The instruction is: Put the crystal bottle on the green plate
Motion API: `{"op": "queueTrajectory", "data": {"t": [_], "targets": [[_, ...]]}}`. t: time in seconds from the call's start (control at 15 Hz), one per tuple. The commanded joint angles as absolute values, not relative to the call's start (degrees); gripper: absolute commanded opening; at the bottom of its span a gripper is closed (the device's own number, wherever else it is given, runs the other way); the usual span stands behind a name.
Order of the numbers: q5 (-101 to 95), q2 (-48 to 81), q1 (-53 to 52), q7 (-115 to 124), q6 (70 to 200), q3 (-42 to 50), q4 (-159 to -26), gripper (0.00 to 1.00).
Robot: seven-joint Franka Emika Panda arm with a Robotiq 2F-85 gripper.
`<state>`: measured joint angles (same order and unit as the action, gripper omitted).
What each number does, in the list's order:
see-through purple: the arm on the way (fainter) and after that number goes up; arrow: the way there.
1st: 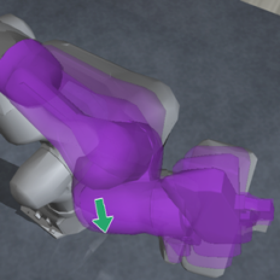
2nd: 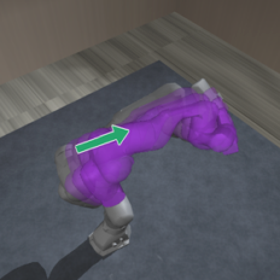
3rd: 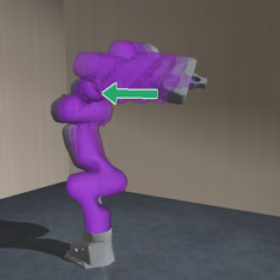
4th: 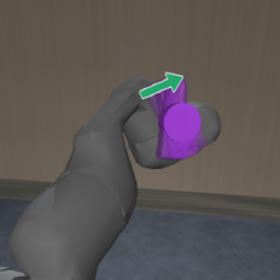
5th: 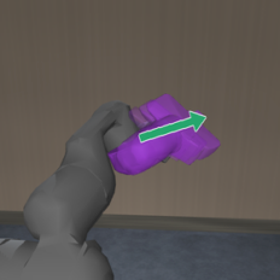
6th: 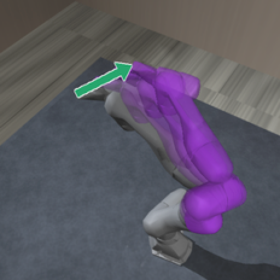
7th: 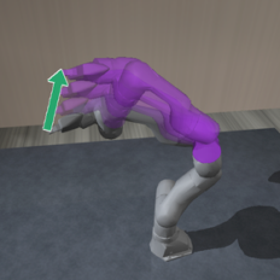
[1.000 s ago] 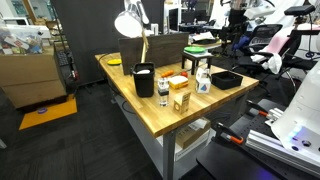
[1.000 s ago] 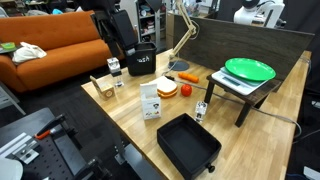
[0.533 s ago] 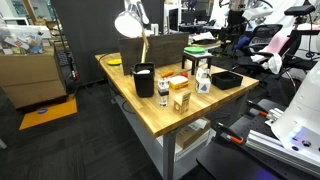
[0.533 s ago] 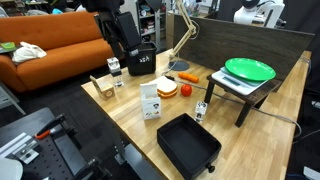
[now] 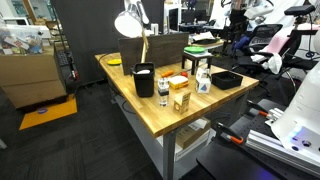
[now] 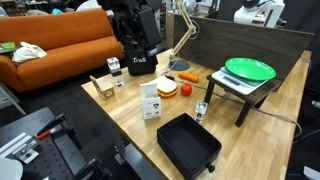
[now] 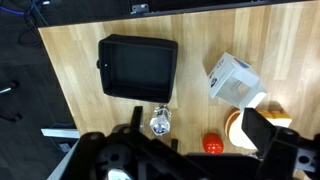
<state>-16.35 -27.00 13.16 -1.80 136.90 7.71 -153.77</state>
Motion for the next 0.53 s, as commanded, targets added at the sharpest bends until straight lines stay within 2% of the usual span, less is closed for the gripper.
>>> {"op": "queueTrajectory", "data": {"t": [0.0,0.47], "targets": [[-18.1,-21.5,13.3,-7.9,138.4,9.7,-149.5,1.0],[-17.2,-22.6,13.2,-7.0,137.6,9.6,-150.3,1.0]]}}
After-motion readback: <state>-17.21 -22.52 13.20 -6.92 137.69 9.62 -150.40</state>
